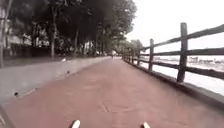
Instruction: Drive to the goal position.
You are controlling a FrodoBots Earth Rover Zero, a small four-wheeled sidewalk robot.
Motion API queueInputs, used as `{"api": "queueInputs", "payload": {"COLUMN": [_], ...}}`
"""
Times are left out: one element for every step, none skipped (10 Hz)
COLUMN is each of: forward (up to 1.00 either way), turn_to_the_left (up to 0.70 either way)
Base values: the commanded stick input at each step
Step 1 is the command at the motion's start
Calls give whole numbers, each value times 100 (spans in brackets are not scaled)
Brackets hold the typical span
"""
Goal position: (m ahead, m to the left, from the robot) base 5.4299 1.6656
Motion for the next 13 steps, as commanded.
{"api": "queueInputs", "payload": {"forward": [70, 70, 70, 70, 70, 70, 70, 70, 70, 70, 70, 70, 70], "turn_to_the_left": [0, 0, 0, 0, 0, 0, 0, 0, 0, 0, 0, 0, 0]}}
